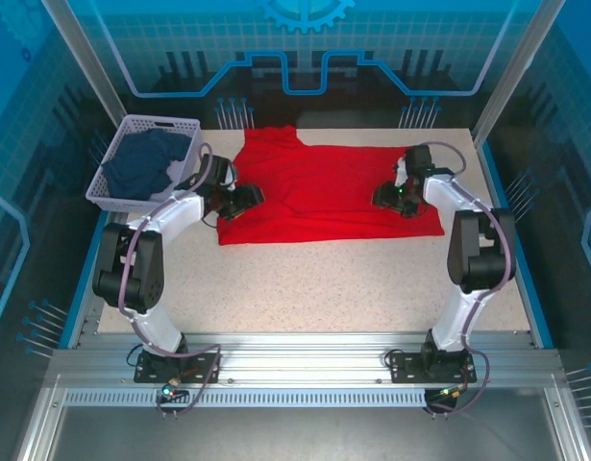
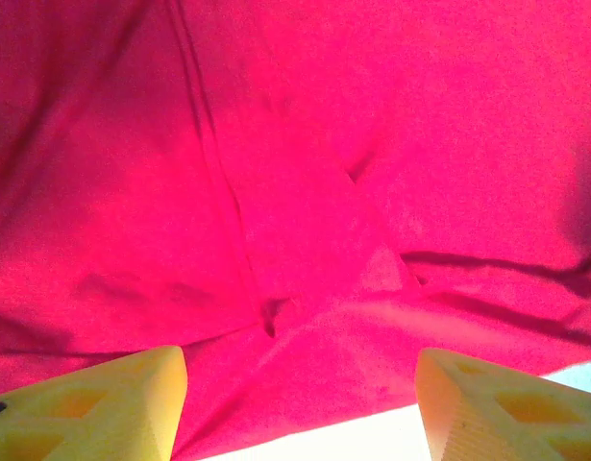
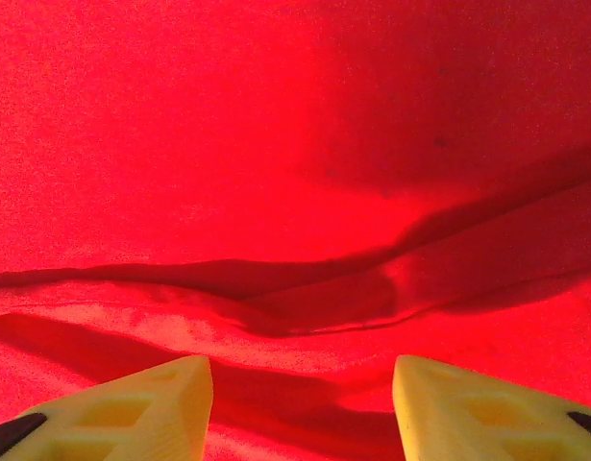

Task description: Fold the inside-out t-shirt

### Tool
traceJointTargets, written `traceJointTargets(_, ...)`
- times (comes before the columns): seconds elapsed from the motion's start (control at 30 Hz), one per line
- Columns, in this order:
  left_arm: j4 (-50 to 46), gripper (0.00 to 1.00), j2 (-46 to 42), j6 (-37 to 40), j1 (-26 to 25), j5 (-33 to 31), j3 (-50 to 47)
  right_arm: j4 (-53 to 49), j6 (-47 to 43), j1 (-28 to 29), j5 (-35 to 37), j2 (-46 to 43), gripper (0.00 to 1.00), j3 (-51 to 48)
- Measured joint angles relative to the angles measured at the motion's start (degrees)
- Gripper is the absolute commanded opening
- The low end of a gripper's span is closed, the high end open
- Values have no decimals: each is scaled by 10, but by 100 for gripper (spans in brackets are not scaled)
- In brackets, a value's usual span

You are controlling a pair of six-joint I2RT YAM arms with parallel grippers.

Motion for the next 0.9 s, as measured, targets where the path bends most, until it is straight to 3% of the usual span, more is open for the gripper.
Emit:
traceJointTargets(0.23,15,66,15,1,-15,10,-14,-7,-5,-14,-5,90,51,60)
traceJointTargets(0.37,24,66,47,2,-26,22,-5,15,-21,-6,-12,56,53,42)
traceJointTargets(0.57,8,62,106,21,-44,19,44,41,-30,60,-10,-34,53,-21)
traceJointTargets(0.73,-6,53,134,40,-56,10,76,43,-30,65,-12,-40,53,-31)
traceJointTargets(0.9,-22,51,148,48,-56,0,92,43,-30,64,-13,-40,53,-32)
